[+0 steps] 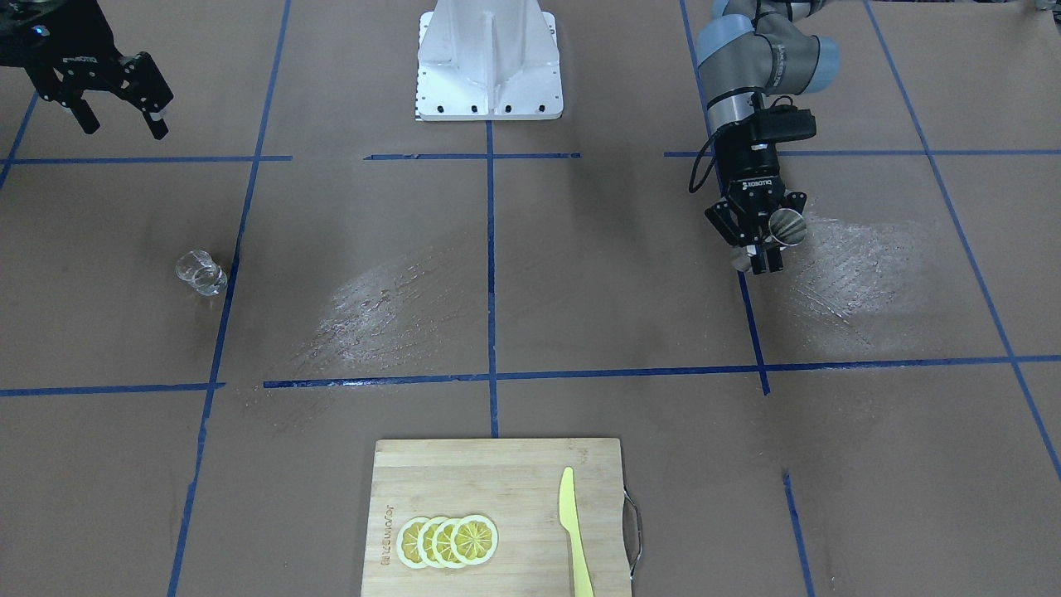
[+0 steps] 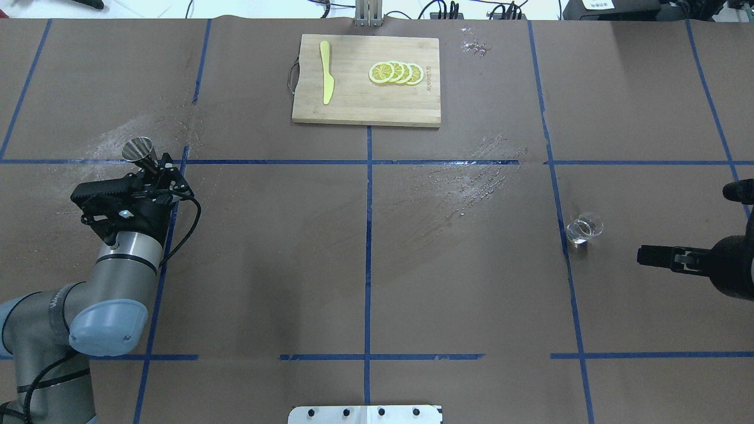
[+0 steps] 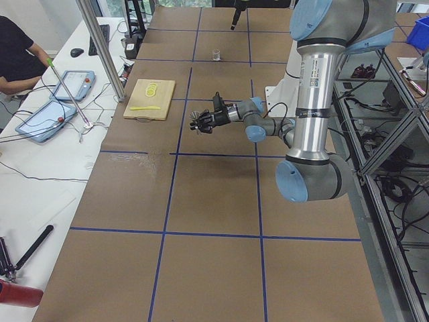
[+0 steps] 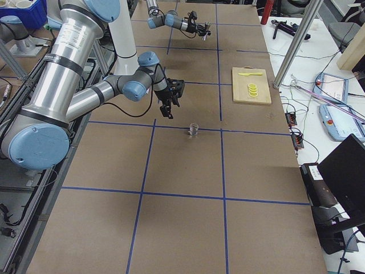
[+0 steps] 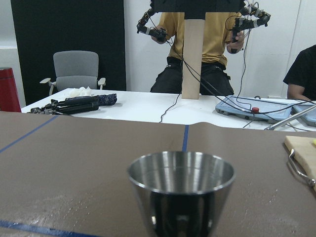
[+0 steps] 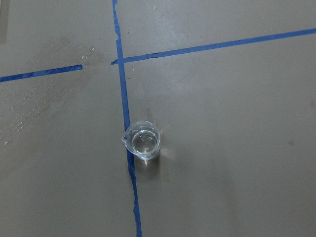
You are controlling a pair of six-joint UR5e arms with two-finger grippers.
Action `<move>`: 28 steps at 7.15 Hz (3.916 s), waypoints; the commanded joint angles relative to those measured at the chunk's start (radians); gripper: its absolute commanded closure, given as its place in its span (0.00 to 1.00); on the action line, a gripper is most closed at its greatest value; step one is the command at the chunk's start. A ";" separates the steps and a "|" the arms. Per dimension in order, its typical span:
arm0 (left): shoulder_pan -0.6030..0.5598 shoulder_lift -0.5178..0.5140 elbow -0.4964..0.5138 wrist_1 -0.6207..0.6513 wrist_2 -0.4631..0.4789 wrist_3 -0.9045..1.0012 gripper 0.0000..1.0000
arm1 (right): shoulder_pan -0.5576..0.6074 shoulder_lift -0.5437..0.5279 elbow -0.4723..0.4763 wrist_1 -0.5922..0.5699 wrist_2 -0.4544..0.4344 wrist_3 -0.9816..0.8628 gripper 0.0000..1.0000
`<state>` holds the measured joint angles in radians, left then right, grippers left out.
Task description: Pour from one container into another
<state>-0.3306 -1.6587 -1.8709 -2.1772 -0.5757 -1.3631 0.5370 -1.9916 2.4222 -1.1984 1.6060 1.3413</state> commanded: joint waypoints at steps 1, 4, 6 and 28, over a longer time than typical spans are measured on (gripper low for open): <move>-0.005 -0.007 0.005 -0.254 -0.122 0.166 1.00 | -0.118 -0.001 -0.003 0.006 -0.218 0.039 0.00; 0.002 -0.012 0.074 -0.512 -0.231 0.366 1.00 | -0.164 0.007 -0.142 0.214 -0.438 0.033 0.00; 0.004 -0.039 0.105 -0.523 -0.239 0.538 1.00 | -0.189 0.064 -0.295 0.353 -0.576 0.027 0.00; 0.002 -0.076 0.113 -0.524 -0.260 0.656 1.00 | -0.312 0.321 -0.680 0.465 -0.894 -0.008 1.00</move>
<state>-0.3274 -1.7240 -1.7513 -2.7013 -0.8348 -0.7084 0.2239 -1.6705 1.7060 -0.7344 0.7081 1.3388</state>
